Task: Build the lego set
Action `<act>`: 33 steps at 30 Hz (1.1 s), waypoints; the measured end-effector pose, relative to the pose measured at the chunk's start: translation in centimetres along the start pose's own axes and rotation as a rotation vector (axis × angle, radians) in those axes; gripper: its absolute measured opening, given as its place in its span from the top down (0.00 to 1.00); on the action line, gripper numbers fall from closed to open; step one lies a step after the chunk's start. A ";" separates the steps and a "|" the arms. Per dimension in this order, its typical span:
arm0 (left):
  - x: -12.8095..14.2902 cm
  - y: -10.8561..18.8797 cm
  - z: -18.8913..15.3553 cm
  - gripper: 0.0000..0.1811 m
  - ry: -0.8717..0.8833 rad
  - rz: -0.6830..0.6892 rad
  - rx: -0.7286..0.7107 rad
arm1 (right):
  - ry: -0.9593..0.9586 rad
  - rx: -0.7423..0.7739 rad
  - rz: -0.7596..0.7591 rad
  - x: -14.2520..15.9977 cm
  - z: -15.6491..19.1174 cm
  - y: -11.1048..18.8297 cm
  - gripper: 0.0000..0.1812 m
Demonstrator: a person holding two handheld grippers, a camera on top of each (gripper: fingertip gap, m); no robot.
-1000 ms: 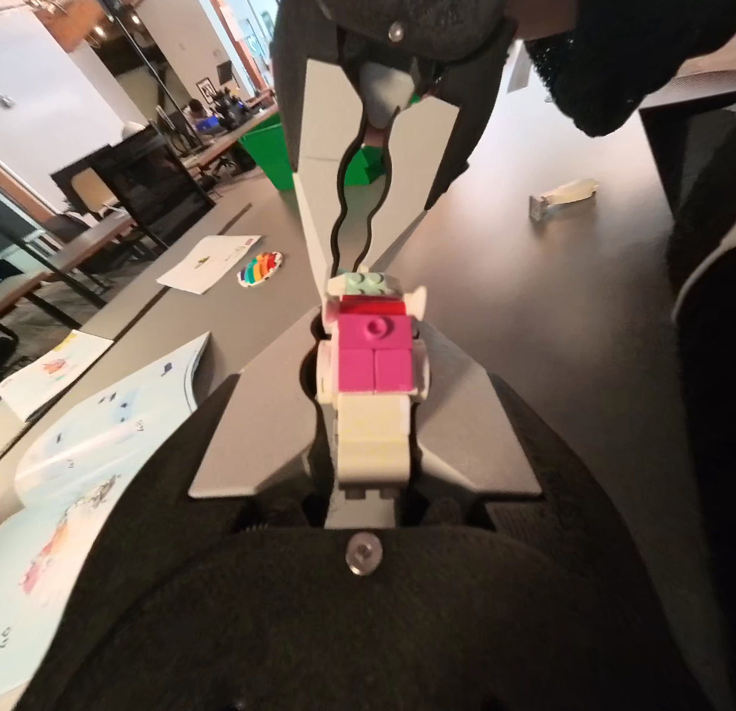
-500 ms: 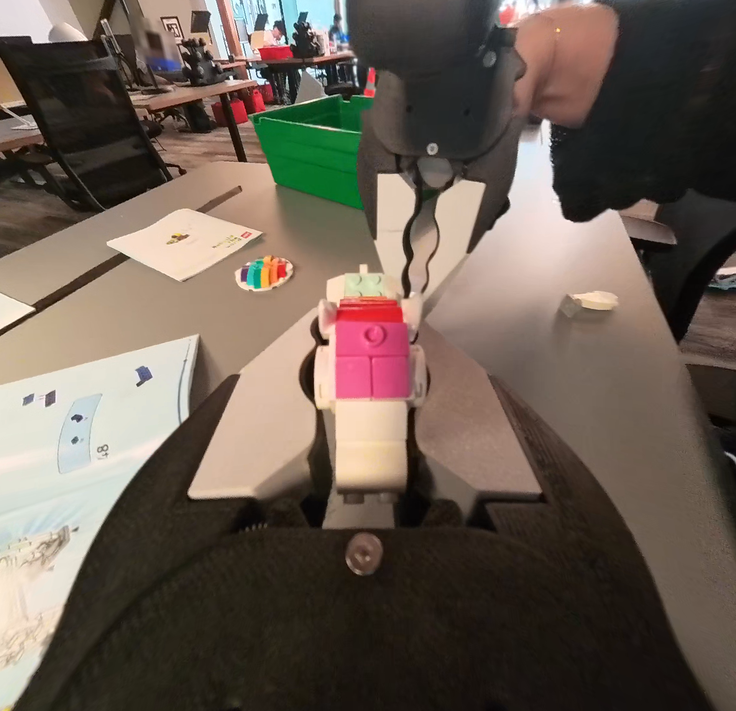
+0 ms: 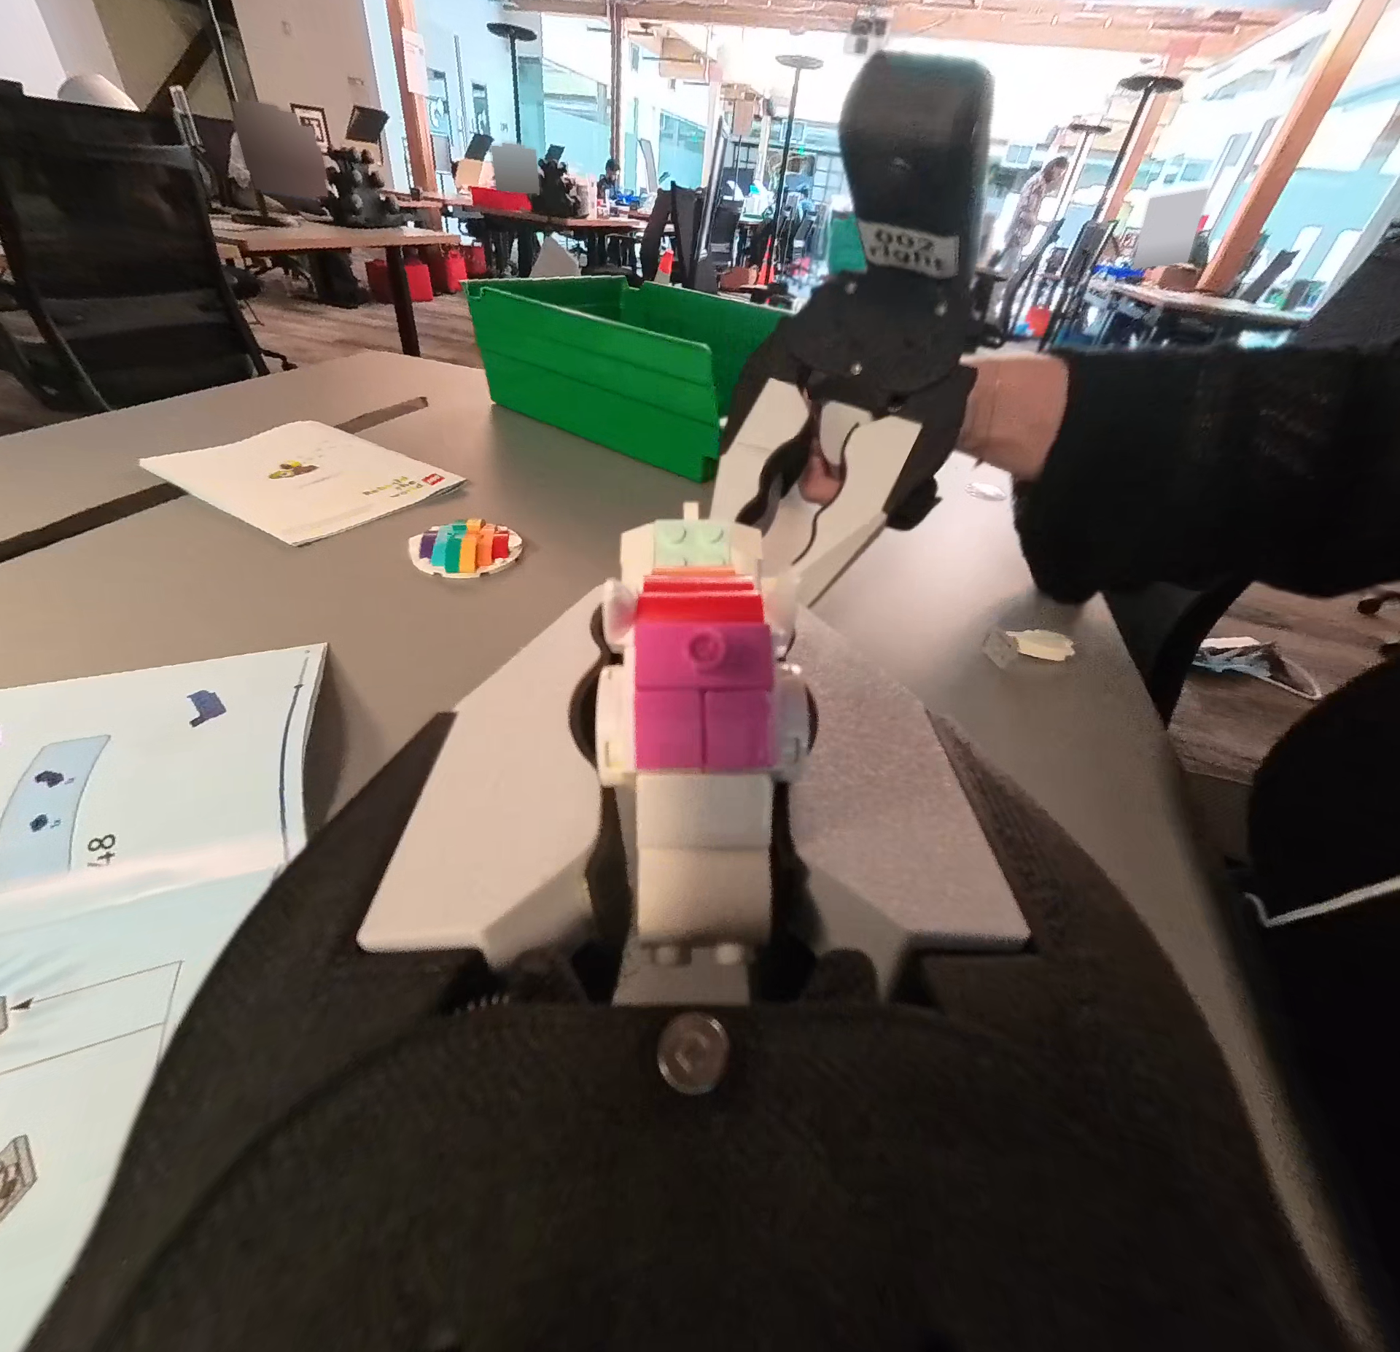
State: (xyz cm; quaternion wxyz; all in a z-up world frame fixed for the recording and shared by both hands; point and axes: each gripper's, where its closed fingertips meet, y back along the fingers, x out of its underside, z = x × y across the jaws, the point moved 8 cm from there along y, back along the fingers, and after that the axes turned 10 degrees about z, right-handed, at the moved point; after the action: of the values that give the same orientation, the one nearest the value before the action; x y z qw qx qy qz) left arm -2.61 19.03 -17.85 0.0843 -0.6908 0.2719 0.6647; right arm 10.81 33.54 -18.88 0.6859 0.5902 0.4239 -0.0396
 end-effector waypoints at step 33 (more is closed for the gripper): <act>0.2 0.1 -3.4 0.80 -0.361 -0.062 0.074 | 0.472 0.103 0.074 -8.3 4.1 3.6 0.97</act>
State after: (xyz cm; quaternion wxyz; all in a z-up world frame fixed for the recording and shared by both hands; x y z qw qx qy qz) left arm 0.32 17.30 -17.67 0.1777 -0.5646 0.2550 0.7646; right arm 9.67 27.42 -11.09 0.5377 0.6325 0.5479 0.1032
